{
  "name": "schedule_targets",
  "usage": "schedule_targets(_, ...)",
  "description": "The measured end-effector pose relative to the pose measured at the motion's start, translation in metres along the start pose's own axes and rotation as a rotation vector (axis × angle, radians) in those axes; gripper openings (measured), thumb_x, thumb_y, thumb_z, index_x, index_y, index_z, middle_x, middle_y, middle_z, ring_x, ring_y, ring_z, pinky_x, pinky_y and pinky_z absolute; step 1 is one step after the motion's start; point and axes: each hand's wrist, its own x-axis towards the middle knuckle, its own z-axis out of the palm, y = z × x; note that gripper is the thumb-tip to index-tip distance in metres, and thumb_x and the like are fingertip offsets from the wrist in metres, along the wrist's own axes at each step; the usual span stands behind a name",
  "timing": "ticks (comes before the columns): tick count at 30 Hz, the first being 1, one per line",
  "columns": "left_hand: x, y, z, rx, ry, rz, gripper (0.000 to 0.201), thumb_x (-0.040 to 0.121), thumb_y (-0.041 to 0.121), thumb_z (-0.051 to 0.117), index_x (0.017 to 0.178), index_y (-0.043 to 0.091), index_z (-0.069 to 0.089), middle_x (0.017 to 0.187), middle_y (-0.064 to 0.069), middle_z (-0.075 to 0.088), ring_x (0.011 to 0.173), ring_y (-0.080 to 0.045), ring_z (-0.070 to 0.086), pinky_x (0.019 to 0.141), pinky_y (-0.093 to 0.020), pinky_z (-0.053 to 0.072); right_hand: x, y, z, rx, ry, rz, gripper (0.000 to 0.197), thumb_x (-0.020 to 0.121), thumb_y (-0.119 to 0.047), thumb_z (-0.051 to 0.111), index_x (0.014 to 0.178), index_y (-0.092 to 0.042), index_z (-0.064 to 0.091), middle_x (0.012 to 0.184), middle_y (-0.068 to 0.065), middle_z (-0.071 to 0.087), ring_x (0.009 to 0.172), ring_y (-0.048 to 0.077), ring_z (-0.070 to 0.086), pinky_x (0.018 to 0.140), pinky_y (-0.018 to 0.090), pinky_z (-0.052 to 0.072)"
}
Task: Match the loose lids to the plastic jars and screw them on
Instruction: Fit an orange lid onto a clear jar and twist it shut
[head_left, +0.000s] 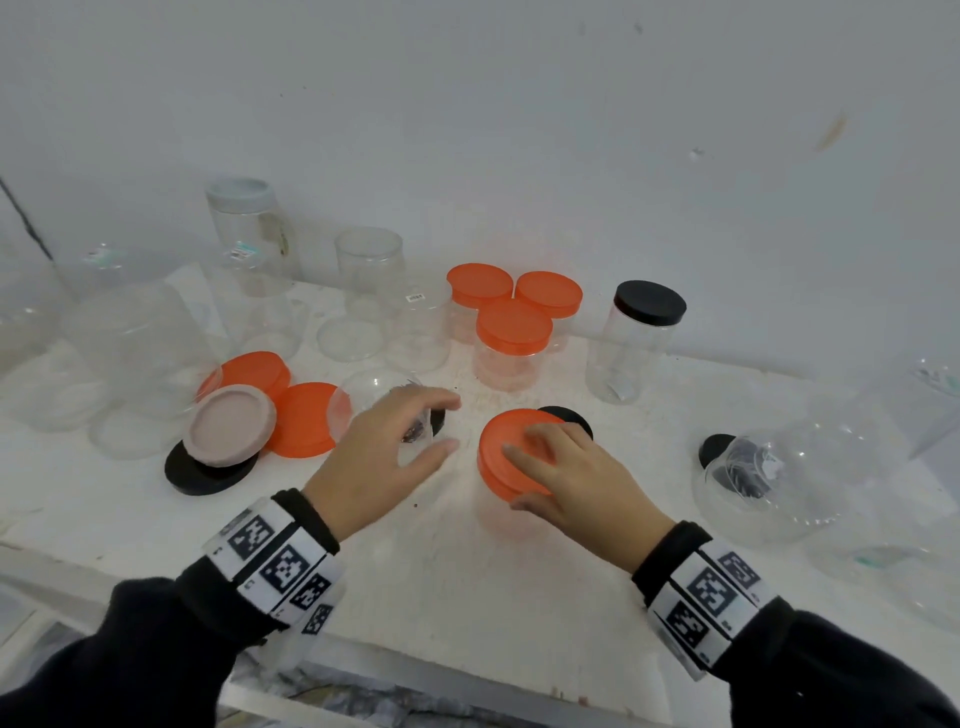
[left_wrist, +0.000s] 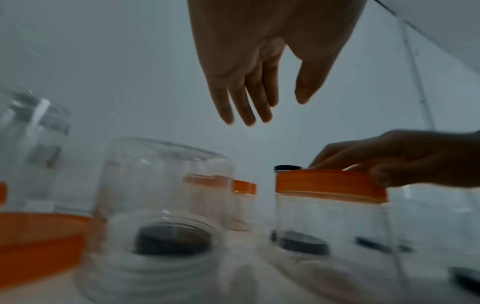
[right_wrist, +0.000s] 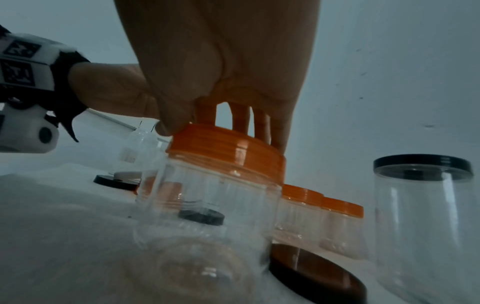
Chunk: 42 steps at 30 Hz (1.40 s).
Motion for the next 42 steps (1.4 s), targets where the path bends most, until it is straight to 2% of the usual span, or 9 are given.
schedule_targets(2,0.008,-0.009,-0.005,0.142,0.101,0.044,0.042,0.083,0.043,0.048,0.115,0.017,0.059,0.115,0.009,0.058,0.110,-0.002,0.046,0.094,-0.010,0.030,0.011,-0.003,0.003,-0.024,0.013,-0.007,0.042,0.069,-0.042,0.069,0.101,-0.015,0.071,0.098,0.012,0.067,0.086,0.031,0.067,0.055,0.034,0.055)
schedule_targets(5,0.018,-0.024,-0.010,0.319,0.176,0.039,0.046,0.080,0.043,0.047,0.113,0.013,0.061,0.122,0.001,0.057,0.115,-0.013,0.043,0.098,-0.028,0.035,0.027,-0.003,0.010,0.054,0.001,0.009,0.043,0.068,-0.033,0.064,0.104,-0.010,0.069,0.103,0.017,0.067,0.091,0.037,0.066,0.060,0.042,0.056)
schedule_targets(11,0.024,-0.046,-0.007,0.573,-0.031,-0.196,0.087,0.068,0.072,0.036,0.135,0.016,0.044,0.146,-0.003,0.038,0.130,-0.032,0.035,0.102,-0.055,0.033,0.052,0.010,0.023,0.145,-0.005,0.079,0.047,0.082,-0.038,0.048,0.114,-0.008,0.066,0.116,0.020,0.063,0.106,0.041,0.060,0.082,0.050,0.052)
schedule_targets(17,0.023,-0.054,-0.002,0.541,-0.107,-0.313,0.103,0.059,0.082,0.027,0.141,0.022,0.035,0.153,0.001,0.025,0.138,-0.029,0.023,0.109,-0.049,0.027,0.064,0.029,0.026,0.159,-0.024,0.199,0.047,0.095,-0.033,0.051,0.138,-0.014,0.045,0.148,0.010,0.036,0.139,0.030,0.027,0.112,0.040,0.022)
schedule_targets(20,0.023,-0.054,-0.004,0.512,-0.143,-0.345,0.108,0.055,0.085,0.027,0.144,0.024,0.028,0.154,0.003,0.020,0.139,-0.026,0.018,0.111,-0.046,0.026,0.068,0.038,0.028,0.179,-0.025,0.241,0.048,0.095,-0.033,0.050,0.139,-0.014,0.043,0.149,0.009,0.034,0.140,0.027,0.025,0.113,0.037,0.019)
schedule_targets(24,0.023,-0.054,-0.005,0.527,-0.186,-0.355,0.102,0.064,0.074,0.060,0.146,0.027,0.021,0.155,0.006,0.014,0.139,-0.024,0.014,0.109,-0.044,0.028,0.072,0.044,0.029,0.200,-0.010,0.269,0.047,0.095,-0.031,0.051,0.137,-0.012,0.045,0.147,0.011,0.038,0.138,0.030,0.028,0.114,0.039,0.023)
schedule_targets(30,0.023,-0.051,-0.004,0.455,-0.076,-0.307,0.087,0.067,0.058,0.072,0.139,0.025,0.036,0.146,0.007,0.030,0.131,-0.020,0.024,0.104,-0.039,0.033,0.076,0.049,0.031,0.211,-0.016,0.293,0.048,0.095,-0.032,0.050,0.138,-0.012,0.044,0.148,0.010,0.036,0.139,0.028,0.026,0.114,0.038,0.021)
schedule_targets(35,0.027,-0.032,-0.004,0.350,-0.064,-0.210,0.095,0.055,0.074,0.049,0.137,0.026,0.041,0.143,0.010,0.034,0.130,-0.016,0.025,0.101,-0.034,0.031,0.076,0.053,0.031,0.208,-0.011,0.297,0.048,0.095,-0.033,0.051,0.138,-0.013,0.044,0.148,0.008,0.036,0.139,0.027,0.027,0.114,0.037,0.021)
schedule_targets(42,0.029,-0.014,0.019,0.284,-0.235,-0.123,0.096,0.053,0.075,0.046,0.138,0.031,0.037,0.145,0.015,0.029,0.131,-0.010,0.020,0.108,-0.039,0.028,0.076,0.057,0.030,0.250,-0.021,0.295,0.048,0.094,-0.032,0.052,0.138,-0.015,0.045,0.149,0.006,0.036,0.140,0.024,0.024,0.113,0.032,0.017)
